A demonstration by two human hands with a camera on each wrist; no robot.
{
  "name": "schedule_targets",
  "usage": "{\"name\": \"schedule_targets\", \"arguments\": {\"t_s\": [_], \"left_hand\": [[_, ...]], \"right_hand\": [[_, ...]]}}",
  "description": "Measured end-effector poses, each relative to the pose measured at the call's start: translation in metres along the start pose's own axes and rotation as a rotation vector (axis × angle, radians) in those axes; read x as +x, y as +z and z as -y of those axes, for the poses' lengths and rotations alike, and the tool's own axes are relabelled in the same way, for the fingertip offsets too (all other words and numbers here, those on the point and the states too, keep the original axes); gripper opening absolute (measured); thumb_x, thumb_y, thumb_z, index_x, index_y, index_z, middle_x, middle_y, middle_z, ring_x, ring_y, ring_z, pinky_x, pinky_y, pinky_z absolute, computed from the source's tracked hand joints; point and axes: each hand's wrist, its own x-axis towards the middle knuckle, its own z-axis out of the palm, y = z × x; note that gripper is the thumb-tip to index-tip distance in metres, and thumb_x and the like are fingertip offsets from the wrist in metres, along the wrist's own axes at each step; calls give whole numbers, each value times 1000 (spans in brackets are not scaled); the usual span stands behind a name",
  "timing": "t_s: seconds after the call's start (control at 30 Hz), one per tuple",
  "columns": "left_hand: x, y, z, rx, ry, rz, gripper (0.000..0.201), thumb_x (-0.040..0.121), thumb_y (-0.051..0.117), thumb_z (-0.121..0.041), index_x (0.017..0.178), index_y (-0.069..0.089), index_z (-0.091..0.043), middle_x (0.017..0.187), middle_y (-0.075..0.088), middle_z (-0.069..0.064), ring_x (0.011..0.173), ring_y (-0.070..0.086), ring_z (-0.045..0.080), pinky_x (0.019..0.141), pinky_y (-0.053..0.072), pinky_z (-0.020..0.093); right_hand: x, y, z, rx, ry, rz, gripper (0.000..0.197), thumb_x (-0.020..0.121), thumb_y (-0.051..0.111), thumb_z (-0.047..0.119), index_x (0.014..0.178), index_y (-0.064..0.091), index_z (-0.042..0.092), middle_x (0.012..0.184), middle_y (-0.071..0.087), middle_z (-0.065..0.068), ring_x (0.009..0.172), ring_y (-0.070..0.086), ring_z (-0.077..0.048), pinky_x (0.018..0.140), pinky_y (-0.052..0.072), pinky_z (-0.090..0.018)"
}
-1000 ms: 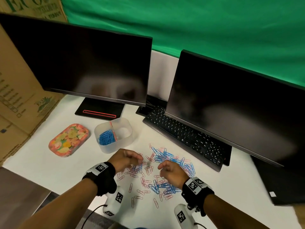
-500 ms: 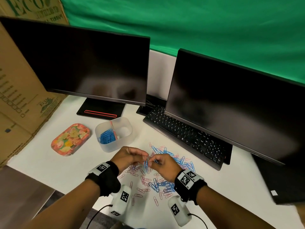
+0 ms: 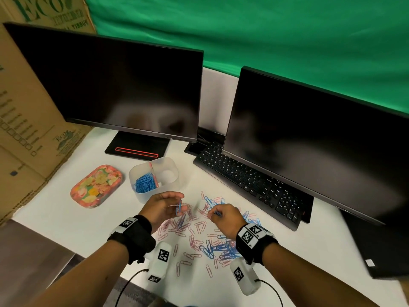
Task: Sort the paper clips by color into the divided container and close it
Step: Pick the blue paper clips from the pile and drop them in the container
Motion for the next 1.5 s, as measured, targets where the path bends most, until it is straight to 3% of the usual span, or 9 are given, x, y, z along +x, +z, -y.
{"name": "schedule_targets", "arguments": {"t_s": [0.13,0.33,0.5,0.57,0.7,0.87,1.2,1.33,1.5], "left_hand": [[2,-5,3,10,-31,-7,18,92,51,3,100,66,-3,96,63,16,84,72,31,74,53,33],[4,-1,4,19,-42,0,26,93,44,6,91,66,-6,88,61,13,74,69,28,69,53,34],[8,-11,5,-118,-127,-137,12,90,46,-3,85,57,-7,75,53,11,56,41,19,55,36,28],[13,-14,9,131,-94,-182,9,89,53,-8,81,58,-7,71,47,6,53,32,16,53,30,26],[20,-9,30,1107,124,-170,10,82,61,-22,79,68,-15,78,67,0,73,61,20,69,49,26],[27,-1,55,1413,90,-196,18,86,58,-35,93,65,-21,100,65,0,91,60,21,79,48,28],[37,-14,58,1287,114,-205,15,87,56,-25,92,68,-18,99,70,3,95,62,23,81,49,28],[37,-21,54,1207,128,-268,13,87,59,-27,85,67,-18,94,69,3,90,63,24,74,45,26],[38,-26,49,1207,102,-353,16,88,59,-29,94,68,-17,99,70,4,92,63,24,80,49,29]], "right_hand": [[0,3,3,31,17,-7,12,92,57,17,84,66,21,74,57,13,68,51,0,56,36,-6],[2,10,10,63,47,-48,9,87,61,15,93,68,17,96,66,-5,88,61,-17,75,46,-21],[-1,13,-6,-62,41,-16,13,85,56,15,79,62,24,87,68,-3,81,63,-19,74,52,-26],[-5,13,-13,-100,51,-7,12,85,55,13,82,66,18,88,69,-6,83,65,-22,74,52,-27],[-14,14,-25,-166,56,34,14,84,55,15,78,65,23,80,67,-2,78,66,-21,69,53,-27],[-24,20,-32,-257,-11,114,9,84,57,22,87,66,21,86,61,3,85,64,-18,73,53,-27],[-37,45,-40,-519,-128,136,23,90,53,32,103,61,15,111,57,-6,100,58,-27,82,45,-31],[-33,45,-43,-465,-128,121,19,93,51,27,96,62,13,98,55,-4,93,58,-24,77,46,-30],[-30,35,-47,-157,-11,68,10,87,63,20,88,69,13,81,60,3,75,55,-11,68,47,-18]]}}
